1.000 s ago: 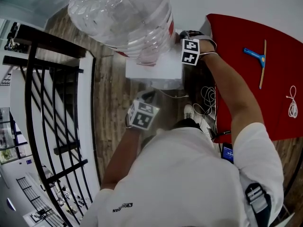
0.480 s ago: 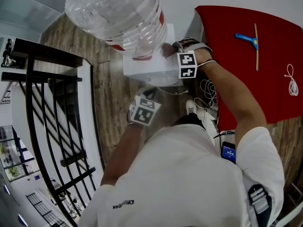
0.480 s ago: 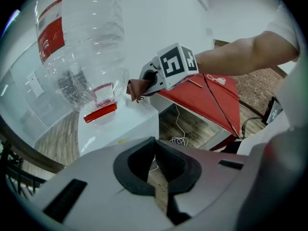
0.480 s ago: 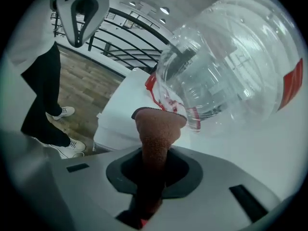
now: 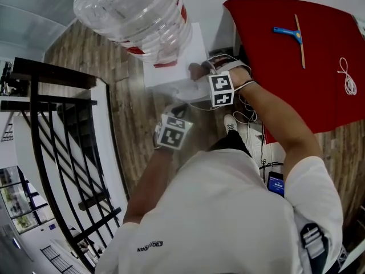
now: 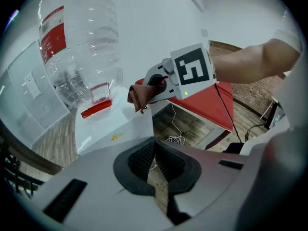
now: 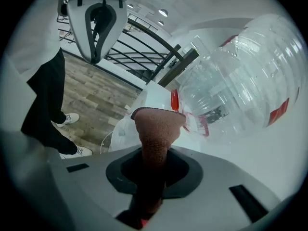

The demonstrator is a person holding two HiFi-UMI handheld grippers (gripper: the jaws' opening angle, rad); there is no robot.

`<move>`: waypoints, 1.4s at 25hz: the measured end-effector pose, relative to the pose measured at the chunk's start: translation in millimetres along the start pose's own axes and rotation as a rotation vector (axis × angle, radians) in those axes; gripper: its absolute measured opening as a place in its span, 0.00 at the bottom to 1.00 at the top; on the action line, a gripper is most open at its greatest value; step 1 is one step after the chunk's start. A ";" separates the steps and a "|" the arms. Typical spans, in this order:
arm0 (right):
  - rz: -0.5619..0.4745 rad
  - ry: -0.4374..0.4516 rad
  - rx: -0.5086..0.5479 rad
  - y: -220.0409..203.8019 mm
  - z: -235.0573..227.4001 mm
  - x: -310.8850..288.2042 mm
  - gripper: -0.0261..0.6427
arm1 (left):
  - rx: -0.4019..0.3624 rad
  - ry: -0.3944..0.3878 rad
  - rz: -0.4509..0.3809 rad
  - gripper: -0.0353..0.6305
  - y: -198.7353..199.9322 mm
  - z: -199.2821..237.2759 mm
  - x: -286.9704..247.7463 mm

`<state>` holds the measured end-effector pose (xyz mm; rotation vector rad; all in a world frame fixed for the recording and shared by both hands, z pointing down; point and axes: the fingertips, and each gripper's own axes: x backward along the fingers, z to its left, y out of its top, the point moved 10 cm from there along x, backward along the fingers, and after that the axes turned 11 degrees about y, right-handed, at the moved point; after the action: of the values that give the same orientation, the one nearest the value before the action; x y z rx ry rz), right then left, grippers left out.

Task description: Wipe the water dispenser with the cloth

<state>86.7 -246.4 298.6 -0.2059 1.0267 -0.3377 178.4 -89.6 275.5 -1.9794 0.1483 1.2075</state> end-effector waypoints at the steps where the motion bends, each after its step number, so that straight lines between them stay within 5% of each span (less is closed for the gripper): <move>1: -0.003 -0.002 -0.003 1.8 4.5 1.9 0.12 | -0.004 -0.004 0.005 0.04 0.1 -0.9 0.8; 6: -0.040 -0.004 -0.036 8.1 25.1 13.0 0.12 | -0.024 -0.015 0.010 0.04 3.6 -4.1 -0.1; 9: -0.114 -0.008 -0.147 2.3 36.5 24.8 0.12 | -0.037 -0.015 0.015 0.04 6.0 -14.4 -4.3; 20: -0.634 0.057 -1.270 -106.8 -9.9 31.4 0.12 | -0.048 0.008 0.028 0.04 35.3 -9.9 -31.9; 24: -0.781 0.113 -1.579 -153.9 -46.1 15.0 0.12 | -0.086 0.001 0.036 0.04 48.1 -14.8 -41.4; 30: -0.875 0.166 -1.682 -178.1 -108.2 -13.5 0.12 | -0.096 0.009 0.036 0.04 62.6 -15.6 -54.4; 35: -0.852 0.231 -1.703 -191.1 -122.3 -65.9 0.12 | -0.083 -0.005 0.099 0.04 60.1 -23.3 -71.7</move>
<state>-84.0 -400.9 351.3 -2.2096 1.1747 -0.1514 127.8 -166.6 303.6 -2.0610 0.1979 1.3006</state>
